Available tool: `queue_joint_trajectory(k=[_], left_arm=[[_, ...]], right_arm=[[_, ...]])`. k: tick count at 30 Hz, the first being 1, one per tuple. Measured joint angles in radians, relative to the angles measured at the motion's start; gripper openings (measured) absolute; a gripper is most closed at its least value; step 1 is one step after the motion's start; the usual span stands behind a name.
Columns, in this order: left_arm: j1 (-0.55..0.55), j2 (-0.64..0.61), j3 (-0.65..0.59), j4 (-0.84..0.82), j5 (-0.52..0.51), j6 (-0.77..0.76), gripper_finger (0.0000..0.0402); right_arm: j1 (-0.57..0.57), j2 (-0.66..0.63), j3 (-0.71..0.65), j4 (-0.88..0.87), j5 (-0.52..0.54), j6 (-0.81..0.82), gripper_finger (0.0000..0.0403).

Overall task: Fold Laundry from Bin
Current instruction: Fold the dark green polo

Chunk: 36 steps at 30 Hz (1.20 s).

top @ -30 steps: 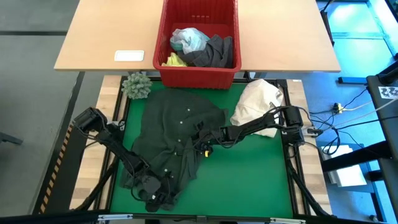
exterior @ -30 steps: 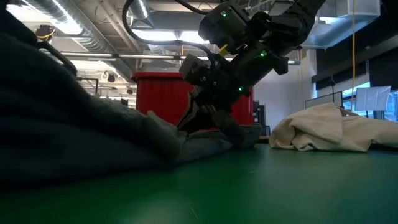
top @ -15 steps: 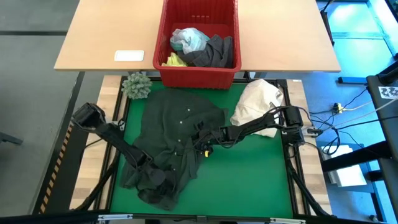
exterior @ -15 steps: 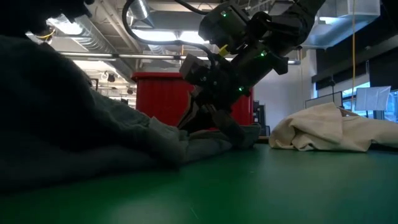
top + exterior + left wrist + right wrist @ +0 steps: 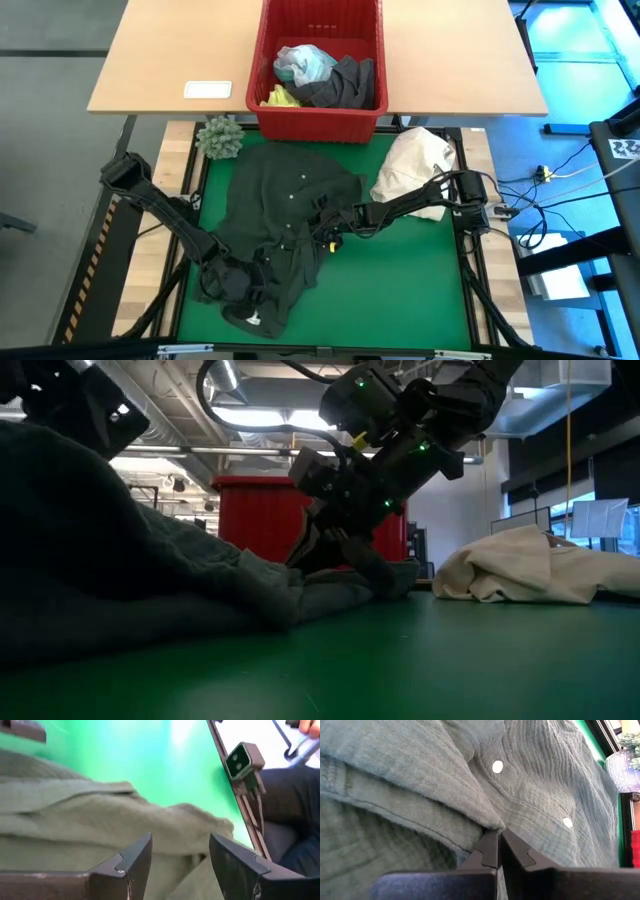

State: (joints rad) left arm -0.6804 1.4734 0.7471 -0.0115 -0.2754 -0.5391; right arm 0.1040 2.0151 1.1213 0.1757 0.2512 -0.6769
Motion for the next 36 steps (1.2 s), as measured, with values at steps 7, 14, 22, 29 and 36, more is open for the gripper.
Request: queue_joint_trajectory(k=[7,14,22,29,36], left_arm=[[0.004,0.068,-0.002,0.133,-0.048,0.097,0.0190],[0.019,0.087,0.000,-0.024,-0.155,0.089,0.0190],[0.021,0.087,-0.001,-0.166,-0.184,-0.025,0.0190],[0.021,0.087,-0.001,-0.206,-0.186,-0.057,0.0190],[0.019,0.087,-0.001,-0.245,-0.185,-0.088,0.0190]], right_arm=[[0.000,0.000,0.000,0.000,0.000,0.000,0.0003],[0.005,-0.003,0.000,0.009,0.027,0.000,0.0003],[0.021,-0.049,-0.001,0.008,0.055,0.026,0.0061],[0.020,-0.051,0.071,-0.103,0.150,0.070,0.0163],[0.021,-0.051,0.205,-0.319,0.092,0.137,0.0211]])
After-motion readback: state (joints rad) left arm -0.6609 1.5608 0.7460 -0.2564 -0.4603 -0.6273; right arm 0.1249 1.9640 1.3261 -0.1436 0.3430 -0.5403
